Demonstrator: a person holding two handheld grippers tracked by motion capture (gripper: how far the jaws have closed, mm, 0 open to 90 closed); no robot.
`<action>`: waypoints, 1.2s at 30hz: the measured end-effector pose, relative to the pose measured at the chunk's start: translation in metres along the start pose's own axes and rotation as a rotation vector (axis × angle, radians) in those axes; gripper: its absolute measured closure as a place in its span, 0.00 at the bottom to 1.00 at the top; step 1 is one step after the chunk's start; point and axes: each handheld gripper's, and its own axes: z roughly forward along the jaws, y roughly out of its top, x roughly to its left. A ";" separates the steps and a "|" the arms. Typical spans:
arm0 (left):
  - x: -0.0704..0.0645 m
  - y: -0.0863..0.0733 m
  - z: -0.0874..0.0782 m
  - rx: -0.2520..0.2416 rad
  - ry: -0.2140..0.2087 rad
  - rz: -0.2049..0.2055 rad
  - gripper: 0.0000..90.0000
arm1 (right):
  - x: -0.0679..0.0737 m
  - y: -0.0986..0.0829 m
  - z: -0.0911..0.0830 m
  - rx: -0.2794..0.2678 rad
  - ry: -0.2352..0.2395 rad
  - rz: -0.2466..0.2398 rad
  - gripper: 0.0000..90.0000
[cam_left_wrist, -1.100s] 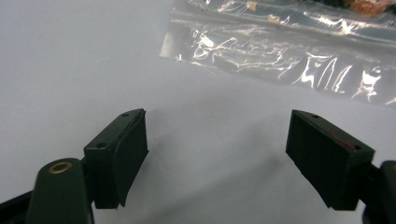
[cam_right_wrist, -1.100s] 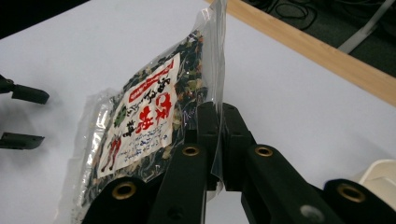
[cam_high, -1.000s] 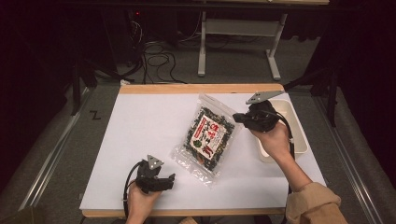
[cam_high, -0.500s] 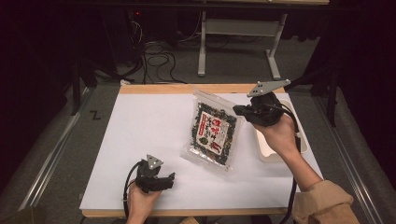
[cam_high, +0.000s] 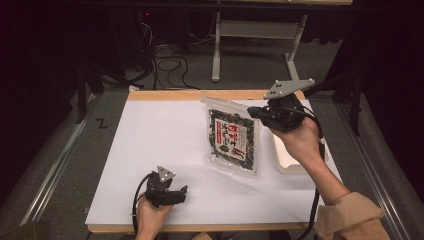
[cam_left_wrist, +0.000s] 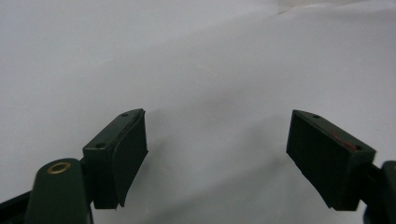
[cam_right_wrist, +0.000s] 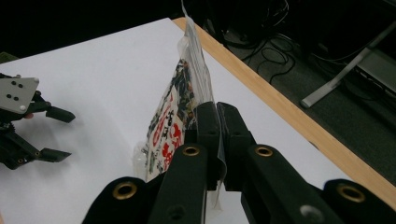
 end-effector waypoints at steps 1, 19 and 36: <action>0.001 0.000 -0.001 -0.005 -0.001 -0.004 0.23 | 0.000 0.002 -0.002 -0.002 -0.003 -0.006 1.00; -0.003 0.001 -0.001 -0.021 -0.006 0.019 0.24 | -0.015 0.018 -0.026 -0.029 -0.041 0.015 1.00; -0.002 0.001 -0.001 -0.021 -0.008 0.019 0.24 | -0.042 0.013 -0.050 -0.045 -0.130 0.082 1.00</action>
